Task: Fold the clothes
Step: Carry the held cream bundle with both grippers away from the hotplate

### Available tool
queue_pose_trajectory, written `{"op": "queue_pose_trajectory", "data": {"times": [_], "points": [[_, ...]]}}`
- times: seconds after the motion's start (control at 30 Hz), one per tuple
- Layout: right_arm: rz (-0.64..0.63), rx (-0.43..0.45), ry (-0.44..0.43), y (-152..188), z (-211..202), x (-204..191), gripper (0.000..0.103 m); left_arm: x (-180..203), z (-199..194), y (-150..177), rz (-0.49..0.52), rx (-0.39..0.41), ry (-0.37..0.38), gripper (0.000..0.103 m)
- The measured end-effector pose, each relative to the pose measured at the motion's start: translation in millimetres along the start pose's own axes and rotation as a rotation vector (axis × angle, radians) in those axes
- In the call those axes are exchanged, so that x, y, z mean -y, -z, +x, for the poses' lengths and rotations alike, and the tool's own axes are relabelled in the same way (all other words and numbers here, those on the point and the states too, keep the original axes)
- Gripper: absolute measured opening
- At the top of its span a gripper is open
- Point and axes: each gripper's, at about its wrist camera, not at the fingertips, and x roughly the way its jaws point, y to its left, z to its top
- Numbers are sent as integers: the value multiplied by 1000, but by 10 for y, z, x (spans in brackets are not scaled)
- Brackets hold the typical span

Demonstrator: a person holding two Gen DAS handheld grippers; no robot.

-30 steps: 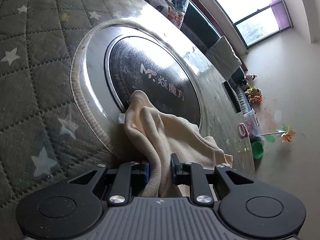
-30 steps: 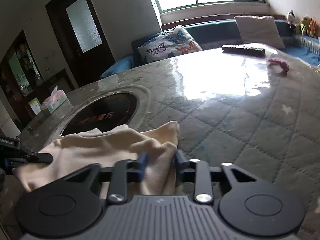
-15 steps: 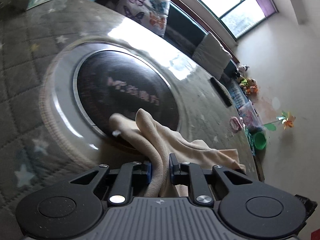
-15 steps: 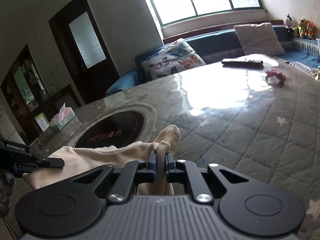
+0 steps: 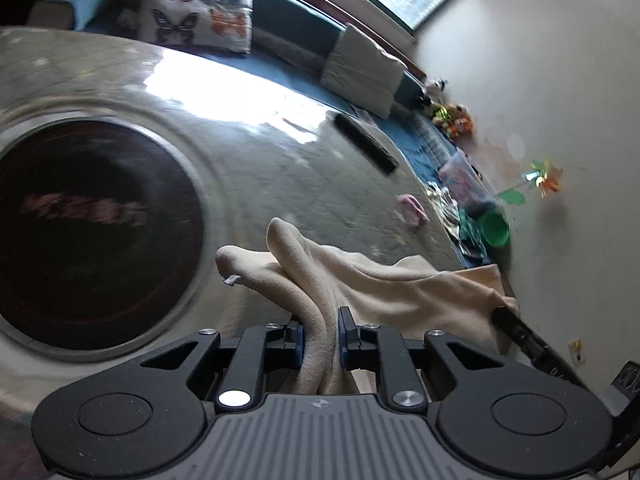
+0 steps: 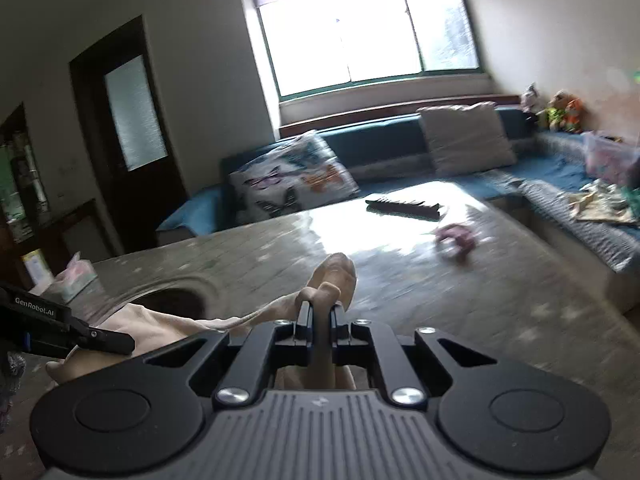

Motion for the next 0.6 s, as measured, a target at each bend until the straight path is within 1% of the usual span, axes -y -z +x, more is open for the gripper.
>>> {"op": "queue_pose_trajectory", "data": {"times": [0.17, 0.33, 0.5, 0.6], "points": [[-12, 7, 83, -148, 12, 311, 7, 356, 339, -96, 70, -26, 7, 17], [5, 10, 141, -230, 88, 597, 7, 609, 595, -167, 111, -46, 9, 17], [15, 0, 177, -216, 185, 794, 7, 786, 791, -173, 183, -55, -17, 17], [25, -18, 192, -162, 250, 885, 7, 791, 914, -127, 187, -84, -31, 17]]}}
